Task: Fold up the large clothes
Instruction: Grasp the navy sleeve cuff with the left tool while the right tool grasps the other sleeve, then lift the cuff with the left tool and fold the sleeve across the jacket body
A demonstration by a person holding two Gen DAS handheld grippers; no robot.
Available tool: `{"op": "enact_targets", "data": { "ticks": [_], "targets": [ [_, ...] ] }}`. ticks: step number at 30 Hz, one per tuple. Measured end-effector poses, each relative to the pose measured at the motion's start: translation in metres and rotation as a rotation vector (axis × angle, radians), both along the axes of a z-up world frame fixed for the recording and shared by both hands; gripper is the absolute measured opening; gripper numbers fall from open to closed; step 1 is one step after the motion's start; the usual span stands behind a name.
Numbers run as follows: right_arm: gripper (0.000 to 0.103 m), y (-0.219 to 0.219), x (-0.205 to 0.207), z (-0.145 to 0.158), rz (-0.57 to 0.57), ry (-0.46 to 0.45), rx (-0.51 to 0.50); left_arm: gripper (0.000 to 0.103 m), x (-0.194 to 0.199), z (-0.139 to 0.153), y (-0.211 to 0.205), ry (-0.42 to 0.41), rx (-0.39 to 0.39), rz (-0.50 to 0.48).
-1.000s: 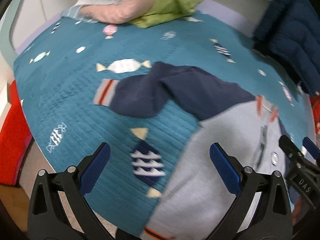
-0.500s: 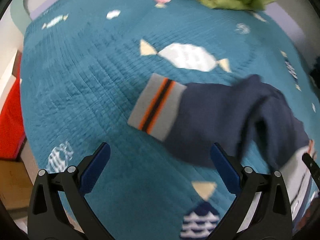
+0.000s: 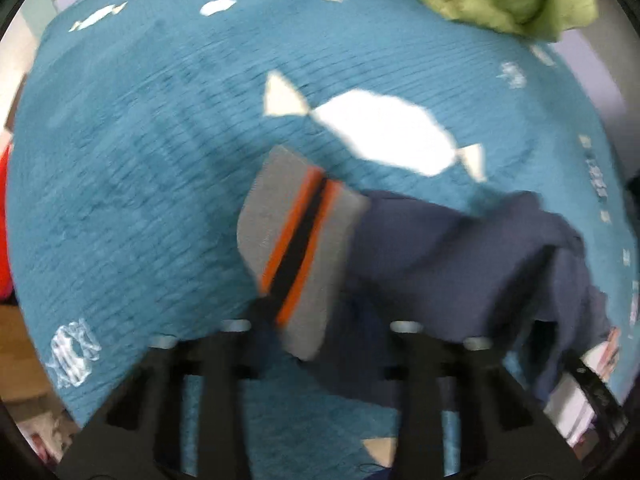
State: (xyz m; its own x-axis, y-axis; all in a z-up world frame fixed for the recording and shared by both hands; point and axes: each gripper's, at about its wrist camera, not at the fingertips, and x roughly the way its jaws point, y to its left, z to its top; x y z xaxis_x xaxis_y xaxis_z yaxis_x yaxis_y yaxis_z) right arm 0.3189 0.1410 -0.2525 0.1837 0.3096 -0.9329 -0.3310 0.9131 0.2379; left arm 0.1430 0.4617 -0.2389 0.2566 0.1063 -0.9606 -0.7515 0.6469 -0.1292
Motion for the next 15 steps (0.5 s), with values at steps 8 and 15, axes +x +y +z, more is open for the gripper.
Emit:
{"op": "enact_targets", "data": {
  "ticks": [8,15],
  "targets": [
    [0.027,-0.014,-0.002,-0.001,-0.012,0.017,0.019,0.025,0.000,0.063,0.022,-0.097,0.159,0.045],
    [0.029,-0.038,-0.026,0.034,-0.040,-0.003,0.080,0.025,0.031,0.134,0.069,-0.194,0.227,0.053]
  ]
}}
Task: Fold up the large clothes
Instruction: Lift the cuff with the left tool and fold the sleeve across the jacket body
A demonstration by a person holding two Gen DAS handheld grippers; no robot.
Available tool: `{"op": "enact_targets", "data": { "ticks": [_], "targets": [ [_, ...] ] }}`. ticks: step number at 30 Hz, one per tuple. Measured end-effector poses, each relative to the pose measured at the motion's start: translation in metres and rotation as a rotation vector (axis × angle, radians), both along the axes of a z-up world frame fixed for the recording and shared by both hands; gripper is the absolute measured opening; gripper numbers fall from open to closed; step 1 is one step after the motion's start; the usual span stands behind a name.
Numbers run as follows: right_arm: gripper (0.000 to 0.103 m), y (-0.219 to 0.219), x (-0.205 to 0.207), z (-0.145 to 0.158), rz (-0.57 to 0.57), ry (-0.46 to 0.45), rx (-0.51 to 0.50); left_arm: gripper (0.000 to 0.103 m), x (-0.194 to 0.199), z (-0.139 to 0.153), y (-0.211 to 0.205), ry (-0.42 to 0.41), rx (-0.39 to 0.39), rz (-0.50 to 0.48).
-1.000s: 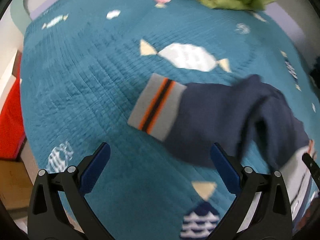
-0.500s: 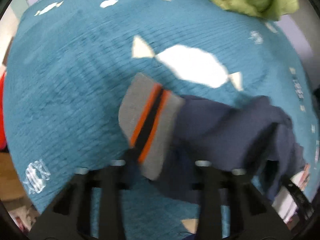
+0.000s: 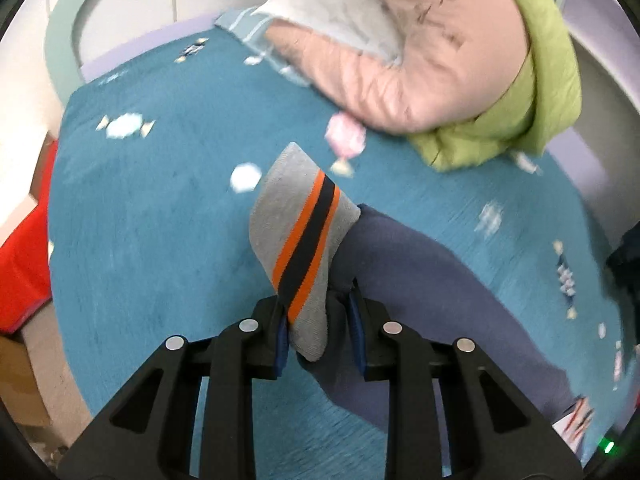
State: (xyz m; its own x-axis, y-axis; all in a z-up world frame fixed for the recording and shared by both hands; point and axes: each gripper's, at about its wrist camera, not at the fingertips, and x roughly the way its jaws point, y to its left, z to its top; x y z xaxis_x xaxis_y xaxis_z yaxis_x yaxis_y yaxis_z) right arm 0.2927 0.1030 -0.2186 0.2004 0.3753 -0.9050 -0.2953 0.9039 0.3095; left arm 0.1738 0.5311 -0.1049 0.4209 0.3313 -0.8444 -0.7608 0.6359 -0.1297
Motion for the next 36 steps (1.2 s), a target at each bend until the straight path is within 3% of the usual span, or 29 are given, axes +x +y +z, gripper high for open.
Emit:
{"op": "enact_targets", "data": {
  "ticks": [5,9,11,15,19,22,26,31,34,35,36],
  "targets": [
    [0.029,-0.051,-0.019,0.021,-0.070,-0.036,0.007,0.025,0.048,0.035,-0.032,0.054,0.154,-0.086],
    [0.029,-0.104,-0.034,0.039,-0.179,-0.085,-0.005,0.025,0.082,0.054,-0.097,0.114,0.305,-0.172],
    [0.029,-0.134,-0.048,0.046,-0.233,-0.101,-0.009,0.025,0.088,0.059,-0.132,0.108,0.334,-0.208],
    [0.029,-0.190,-0.073,0.055,-0.355,-0.115,-0.019,0.025,0.093,0.078,-0.233,0.065,0.453,-0.316],
    [0.029,-0.247,-0.102,0.061,-0.495,-0.117,-0.012,0.025,0.093,0.085,-0.355,-0.007,0.485,-0.495],
    [0.029,-0.287,-0.127,0.066,-0.595,-0.122,0.000,0.025,0.096,0.073,-0.443,-0.027,0.504,-0.609],
    [0.029,-0.335,-0.160,0.071,-0.703,-0.128,-0.008,0.025,0.103,0.039,-0.541,0.007,0.452,-0.786],
    [0.029,-0.387,-0.206,0.073,-0.832,-0.128,-0.037,0.025,0.103,-0.025,-0.630,0.102,0.391,-0.939],
    [0.030,-0.416,-0.230,0.068,-0.912,-0.109,-0.065,0.025,0.096,-0.064,-0.659,0.147,0.347,-0.993],
    [0.030,-0.425,-0.236,0.065,-0.936,-0.094,-0.068,0.032,0.092,-0.075,-0.672,0.135,0.343,-1.013],
    [0.036,-0.430,-0.239,0.062,-0.950,-0.076,-0.072,0.049,0.088,-0.084,-0.686,0.130,0.365,-1.040]
  ]
}}
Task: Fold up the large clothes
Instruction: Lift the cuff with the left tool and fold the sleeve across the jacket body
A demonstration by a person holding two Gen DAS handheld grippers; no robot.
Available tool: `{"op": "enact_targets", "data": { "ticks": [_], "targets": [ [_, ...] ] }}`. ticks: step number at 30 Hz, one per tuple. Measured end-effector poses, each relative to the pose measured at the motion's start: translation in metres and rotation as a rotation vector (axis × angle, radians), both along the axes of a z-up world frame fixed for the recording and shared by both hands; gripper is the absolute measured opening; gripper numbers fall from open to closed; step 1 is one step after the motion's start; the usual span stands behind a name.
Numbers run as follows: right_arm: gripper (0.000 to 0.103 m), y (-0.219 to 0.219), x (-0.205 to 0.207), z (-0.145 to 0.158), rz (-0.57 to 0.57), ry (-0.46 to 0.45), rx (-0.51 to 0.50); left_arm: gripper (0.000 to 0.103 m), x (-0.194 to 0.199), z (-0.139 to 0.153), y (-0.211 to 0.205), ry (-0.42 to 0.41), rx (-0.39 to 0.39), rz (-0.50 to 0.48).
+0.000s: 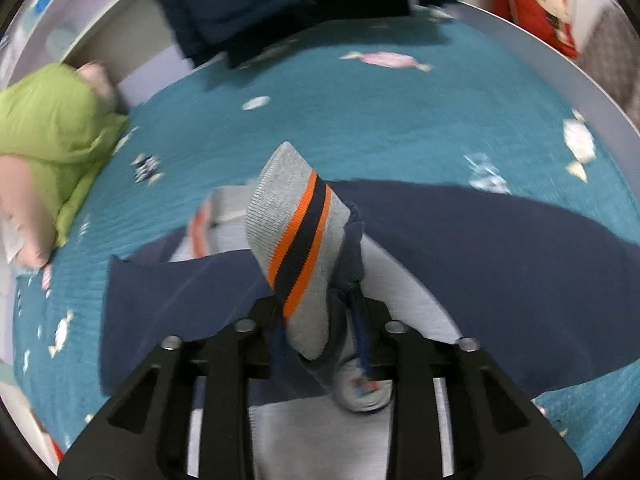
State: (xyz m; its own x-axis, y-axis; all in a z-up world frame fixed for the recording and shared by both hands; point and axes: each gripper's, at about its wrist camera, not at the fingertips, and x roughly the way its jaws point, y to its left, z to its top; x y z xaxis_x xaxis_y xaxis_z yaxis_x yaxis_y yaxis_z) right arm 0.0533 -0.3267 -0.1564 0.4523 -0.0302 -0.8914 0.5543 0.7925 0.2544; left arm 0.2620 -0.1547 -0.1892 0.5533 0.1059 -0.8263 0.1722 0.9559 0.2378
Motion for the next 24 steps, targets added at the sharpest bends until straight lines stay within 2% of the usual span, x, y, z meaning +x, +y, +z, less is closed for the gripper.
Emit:
{"op": "enact_targets", "data": {
  "ticks": [1,2,3,5,7,9,11,14,17,19,22,23,24],
  "targets": [
    [0.064,-0.007,-0.004,-0.003,-0.024,0.029,0.009,0.060,-0.004,-0.008,-0.010,0.001,0.028,-0.031],
    [0.081,-0.014,-0.009,-0.004,-0.062,0.041,0.017,0.079,-0.010,-0.012,-0.015,0.009,0.053,-0.079],
    [0.093,-0.019,-0.014,-0.002,-0.095,0.007,0.023,0.083,-0.016,-0.011,-0.016,-0.005,0.049,-0.104],
    [0.093,-0.022,-0.015,0.002,-0.099,-0.046,0.037,0.087,-0.031,0.002,-0.012,-0.058,0.026,-0.155],
    [0.093,-0.019,-0.004,0.003,-0.080,-0.036,0.037,0.088,-0.038,0.023,0.002,-0.078,-0.020,-0.186],
    [0.093,-0.009,0.012,0.008,-0.039,-0.055,0.025,0.091,-0.041,0.051,0.029,-0.094,-0.114,-0.194],
    [0.093,-0.001,0.031,0.009,0.029,-0.066,0.029,0.091,-0.041,0.075,0.056,-0.114,-0.181,-0.165],
    [0.093,0.018,0.061,0.006,0.111,-0.086,0.036,0.092,-0.036,0.093,0.104,-0.120,-0.226,-0.084],
    [0.093,0.033,0.096,-0.009,0.177,-0.064,0.037,0.092,-0.032,0.082,0.161,-0.090,-0.223,0.037],
    [0.090,0.041,0.116,-0.022,0.207,-0.040,0.030,0.092,-0.029,0.057,0.208,-0.002,-0.206,0.150],
    [0.077,0.048,0.144,-0.046,0.232,-0.019,0.052,0.089,-0.030,0.018,0.265,0.127,-0.267,0.290],
    [0.076,0.047,0.153,-0.056,0.210,-0.009,0.071,0.075,-0.030,-0.002,0.286,0.201,-0.295,0.349],
    [0.070,0.046,0.158,-0.063,0.191,0.002,0.090,0.068,-0.032,-0.017,0.297,0.252,-0.318,0.386]
  ]
}}
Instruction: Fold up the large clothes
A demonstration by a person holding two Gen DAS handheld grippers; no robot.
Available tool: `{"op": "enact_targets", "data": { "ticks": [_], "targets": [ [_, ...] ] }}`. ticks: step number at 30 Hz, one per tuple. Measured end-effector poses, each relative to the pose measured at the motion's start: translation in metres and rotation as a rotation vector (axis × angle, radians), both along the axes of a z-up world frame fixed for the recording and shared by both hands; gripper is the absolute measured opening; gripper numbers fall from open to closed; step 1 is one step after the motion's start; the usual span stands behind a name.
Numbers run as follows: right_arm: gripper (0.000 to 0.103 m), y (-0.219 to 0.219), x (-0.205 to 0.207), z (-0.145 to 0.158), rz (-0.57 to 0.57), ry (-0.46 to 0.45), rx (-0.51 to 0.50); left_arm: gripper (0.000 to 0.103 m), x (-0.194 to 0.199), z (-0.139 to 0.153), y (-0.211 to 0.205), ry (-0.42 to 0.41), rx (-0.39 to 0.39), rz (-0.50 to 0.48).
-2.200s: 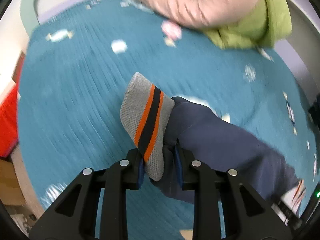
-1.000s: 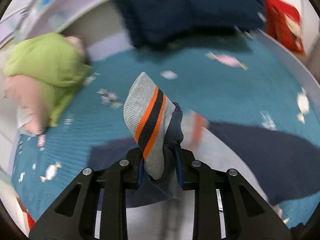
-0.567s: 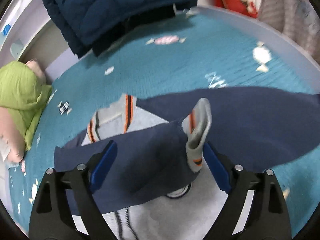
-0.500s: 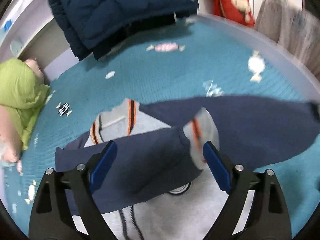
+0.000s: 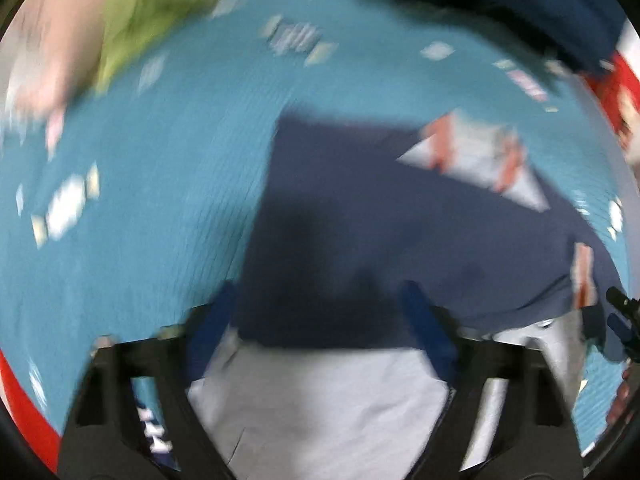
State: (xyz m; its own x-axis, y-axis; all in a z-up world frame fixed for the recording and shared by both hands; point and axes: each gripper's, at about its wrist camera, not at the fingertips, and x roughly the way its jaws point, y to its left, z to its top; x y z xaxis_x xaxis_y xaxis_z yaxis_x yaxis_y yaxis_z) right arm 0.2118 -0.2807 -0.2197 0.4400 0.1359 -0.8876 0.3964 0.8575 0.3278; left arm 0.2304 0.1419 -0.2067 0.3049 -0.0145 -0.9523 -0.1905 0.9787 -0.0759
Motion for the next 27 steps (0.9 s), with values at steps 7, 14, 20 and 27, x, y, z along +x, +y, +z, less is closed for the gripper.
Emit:
{"op": "enact_targets", "data": {
  "ticks": [7,14,20,27],
  "targets": [
    [0.037,0.002,0.022,-0.022,-0.051,0.041,0.054,0.046,-0.002,-0.044,0.040,0.055,-0.072,0.132],
    [0.007,0.002,0.018,-0.009,-0.011,-0.001,0.143,0.009,-0.004,-0.031,0.062,0.017,-0.077,0.191],
    [0.001,0.012,0.017,-0.012,0.013,0.011,0.196,0.000,-0.018,0.000,0.096,-0.078,-0.020,0.274],
    [0.009,0.017,0.020,-0.017,-0.010,0.044,0.169,0.000,-0.032,0.011,0.144,-0.048,-0.030,0.319]
  ]
}}
